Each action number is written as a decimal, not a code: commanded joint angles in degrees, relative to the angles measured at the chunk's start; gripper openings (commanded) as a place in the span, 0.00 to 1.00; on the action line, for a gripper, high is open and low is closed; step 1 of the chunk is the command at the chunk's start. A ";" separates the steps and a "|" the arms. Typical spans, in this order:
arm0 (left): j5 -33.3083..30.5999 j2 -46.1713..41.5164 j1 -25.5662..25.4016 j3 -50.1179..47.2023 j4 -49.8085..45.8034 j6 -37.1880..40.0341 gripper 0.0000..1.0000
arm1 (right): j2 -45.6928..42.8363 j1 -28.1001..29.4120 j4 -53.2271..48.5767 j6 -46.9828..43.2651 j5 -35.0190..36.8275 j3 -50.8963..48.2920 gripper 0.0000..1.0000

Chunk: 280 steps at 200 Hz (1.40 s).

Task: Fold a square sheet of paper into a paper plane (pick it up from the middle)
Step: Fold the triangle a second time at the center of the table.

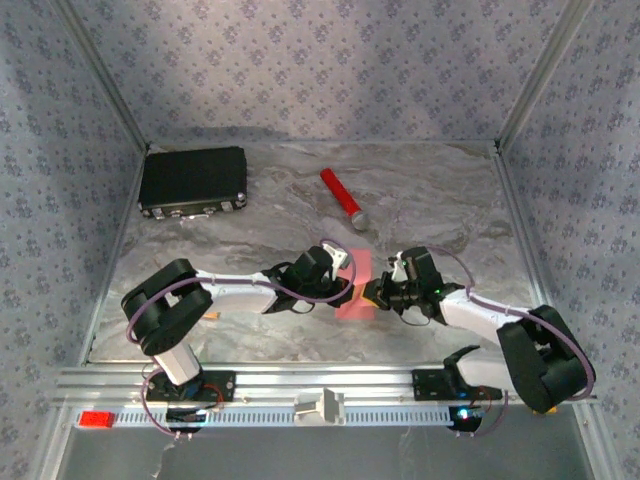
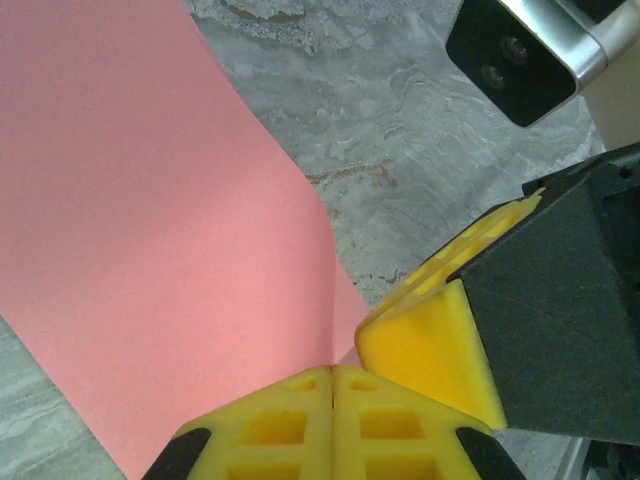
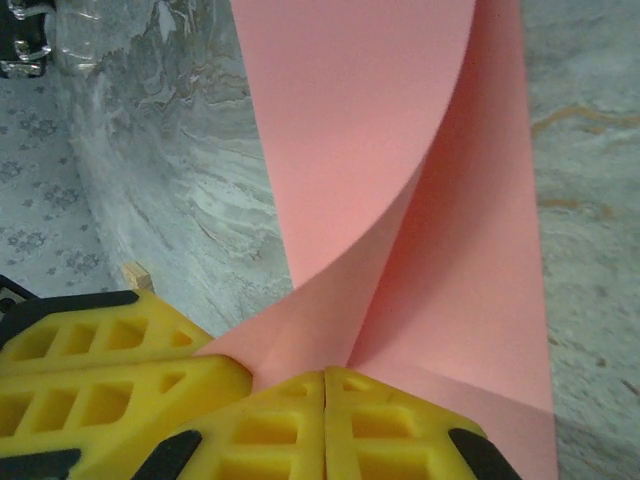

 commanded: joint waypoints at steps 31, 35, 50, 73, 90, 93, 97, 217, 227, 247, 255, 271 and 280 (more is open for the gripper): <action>-0.32 -0.33 0.49 1.11 -1.17 1.35 0.03 | 0.94 0.37 -7.80 -3.24 3.09 0.73 0.07; -0.24 -0.26 0.44 1.17 -1.23 1.45 0.02 | 1.42 0.50 -7.82 -3.38 3.07 0.85 0.07; 0.09 0.14 0.45 1.44 -1.51 1.35 0.02 | 2.95 0.65 -8.70 -4.25 3.22 1.60 0.07; 0.42 0.45 0.44 1.61 -1.27 0.93 0.02 | 4.53 0.69 -13.96 -7.37 5.96 3.88 0.07; 0.68 0.93 0.49 1.89 -0.78 0.23 0.02 | 5.16 0.74 -19.69 -10.61 9.92 5.81 0.07; 0.81 1.02 0.46 1.91 -0.56 0.12 0.02 | 5.29 0.74 -20.38 -11.10 10.56 6.11 0.07; 1.00 1.20 0.48 1.86 -0.42 0.03 0.02 | 5.50 0.71 -21.36 -11.68 11.03 6.54 0.07; 1.09 2.83 0.44 3.06 0.45 -1.21 0.03 | 4.55 0.67 -11.98 -8.11 3.45 6.93 0.10; 0.99 2.82 0.46 3.04 0.17 -1.10 0.03 | 5.64 0.73 -11.42 -8.08 3.28 6.78 0.10; 0.94 2.83 0.45 3.28 -0.56 -0.78 0.03 | 7.12 0.85 -11.06 -8.17 3.23 6.05 0.09; 0.91 2.83 0.53 3.47 -0.99 -0.48 0.03 | 7.35 0.87 -12.10 -8.81 4.02 5.94 0.09; 0.58 2.65 0.52 3.34 -1.36 -0.27 0.03 | 7.86 0.79 -16.21 -10.58 6.88 6.05 0.08; 0.54 2.65 0.67 3.32 -1.60 -0.07 0.03 | 8.16 0.79 -17.56 -11.32 7.64 6.23 0.07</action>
